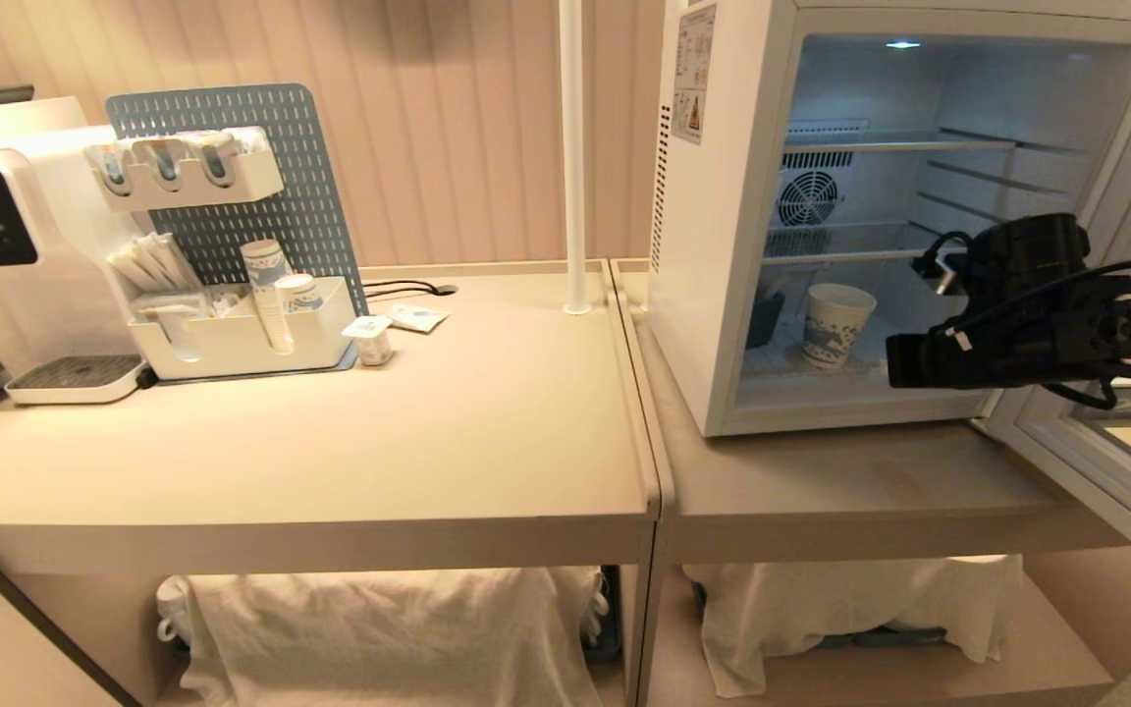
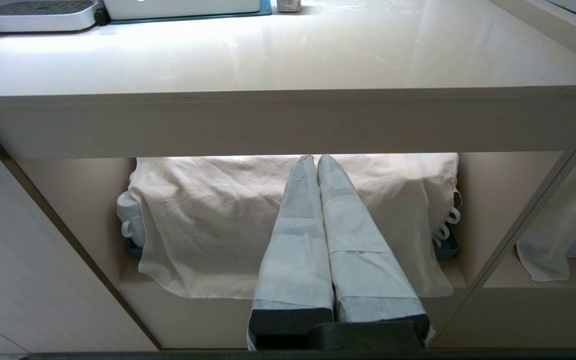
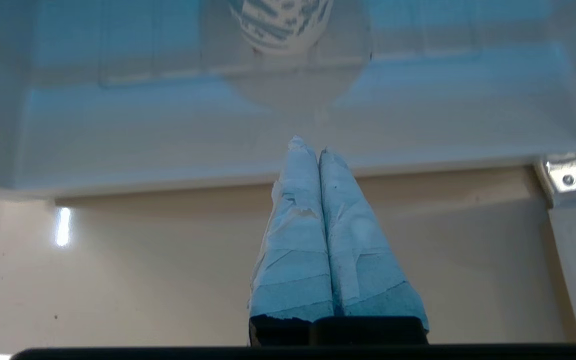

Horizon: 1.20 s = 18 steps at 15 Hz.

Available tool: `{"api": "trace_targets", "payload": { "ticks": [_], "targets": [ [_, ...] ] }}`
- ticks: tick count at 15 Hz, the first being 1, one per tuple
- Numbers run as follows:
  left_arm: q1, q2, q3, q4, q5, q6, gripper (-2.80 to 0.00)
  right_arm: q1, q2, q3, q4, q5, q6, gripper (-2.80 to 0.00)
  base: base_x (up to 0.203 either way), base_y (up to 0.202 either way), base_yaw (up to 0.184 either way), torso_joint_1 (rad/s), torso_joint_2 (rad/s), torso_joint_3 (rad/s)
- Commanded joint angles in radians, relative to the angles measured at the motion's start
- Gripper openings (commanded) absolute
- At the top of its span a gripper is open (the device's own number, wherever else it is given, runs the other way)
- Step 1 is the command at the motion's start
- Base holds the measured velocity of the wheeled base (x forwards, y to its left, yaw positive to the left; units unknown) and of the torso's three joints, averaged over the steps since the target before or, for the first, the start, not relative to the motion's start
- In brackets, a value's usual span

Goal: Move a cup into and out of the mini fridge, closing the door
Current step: Take the paper cup out of the freezer

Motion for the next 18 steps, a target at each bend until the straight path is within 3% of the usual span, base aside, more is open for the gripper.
{"api": "trace_targets", "payload": {
  "ticks": [1,4,12,13,14,18],
  "targets": [
    [0.000,0.001,0.002,0.000,0.000,0.000,-2.80,0.002,-0.024,0.038,-0.008,0.000,0.000,-2.80,0.000,0.000,0.000,0.000,0.00,0.000],
    [0.000,0.000,0.002,0.000,0.000,0.000,-2.80,0.025,-0.035,0.103,-0.125,-0.003,0.001,-2.80,0.000,0.000,0.000,0.000,0.00,0.000],
    [0.000,0.002,0.002,0.000,0.000,0.000,-2.80,0.036,-0.012,0.036,-0.130,-0.002,0.006,-2.80,0.000,0.000,0.000,0.000,0.00,0.000],
    [0.000,0.002,0.002,0.000,0.000,0.000,-2.80,0.036,-0.009,0.033,-0.133,-0.002,0.009,-0.30,0.000,0.000,0.000,0.000,0.00,0.000],
    [0.000,0.000,0.002,0.000,0.000,0.000,-2.80,0.037,0.001,0.025,-0.132,-0.001,0.009,0.00,0.000,0.000,0.000,0.000,0.00,0.000],
    [0.000,0.001,0.002,0.000,0.000,0.000,-2.80,0.038,0.048,-0.024,-0.139,-0.003,0.009,0.00,0.000,0.000,0.000,0.000,0.00,0.000]
  ]
}}
